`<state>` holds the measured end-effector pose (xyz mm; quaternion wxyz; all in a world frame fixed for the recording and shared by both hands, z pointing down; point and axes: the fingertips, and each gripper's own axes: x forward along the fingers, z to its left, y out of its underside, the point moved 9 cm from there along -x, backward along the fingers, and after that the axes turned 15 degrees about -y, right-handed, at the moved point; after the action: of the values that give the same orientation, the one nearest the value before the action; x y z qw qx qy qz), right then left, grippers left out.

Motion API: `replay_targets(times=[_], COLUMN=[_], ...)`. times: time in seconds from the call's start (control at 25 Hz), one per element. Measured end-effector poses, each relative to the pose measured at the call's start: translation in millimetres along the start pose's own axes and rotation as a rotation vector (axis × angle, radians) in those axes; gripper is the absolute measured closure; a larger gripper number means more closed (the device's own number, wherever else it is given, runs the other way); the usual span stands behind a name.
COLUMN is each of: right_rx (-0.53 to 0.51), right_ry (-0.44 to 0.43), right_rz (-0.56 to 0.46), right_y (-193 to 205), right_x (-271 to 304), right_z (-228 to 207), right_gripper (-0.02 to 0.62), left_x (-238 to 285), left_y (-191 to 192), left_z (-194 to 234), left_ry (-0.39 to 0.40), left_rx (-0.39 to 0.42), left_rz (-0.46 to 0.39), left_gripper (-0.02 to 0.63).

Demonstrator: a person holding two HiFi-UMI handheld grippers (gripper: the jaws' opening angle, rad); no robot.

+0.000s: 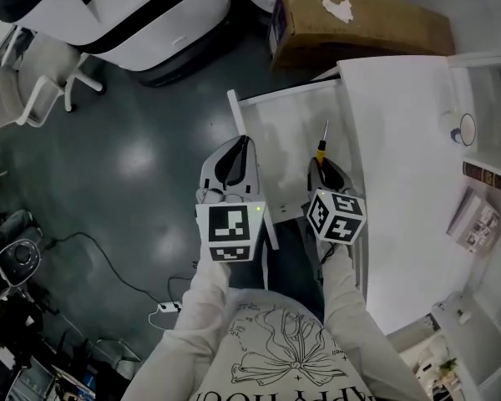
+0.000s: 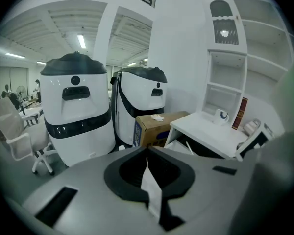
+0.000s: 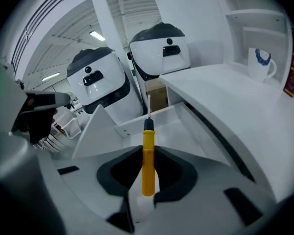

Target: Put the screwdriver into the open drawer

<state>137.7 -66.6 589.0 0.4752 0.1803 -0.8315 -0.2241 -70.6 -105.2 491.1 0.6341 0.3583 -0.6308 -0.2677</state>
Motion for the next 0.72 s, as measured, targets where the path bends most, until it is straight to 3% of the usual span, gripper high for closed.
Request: replay_targets(times=[0.36, 0.72], right_rx=[0.07, 0.081], right_ry=[0.027, 0.053], right_rz=[0.188, 0.273], right_y=[40.4, 56.0], right_x=[63.5, 91.6], right_z=[-34.0, -48.1], right_gripper=[0.523, 0.523], left_x=[17.7, 20.2], left_y=[14.3, 24.9], left_z=[-0.2, 0.0], left_ry=[0.019, 0.021], left_rx=[-0.009, -0.022], left_rz=[0.042, 0.059], left_gripper=[0.597, 0.597])
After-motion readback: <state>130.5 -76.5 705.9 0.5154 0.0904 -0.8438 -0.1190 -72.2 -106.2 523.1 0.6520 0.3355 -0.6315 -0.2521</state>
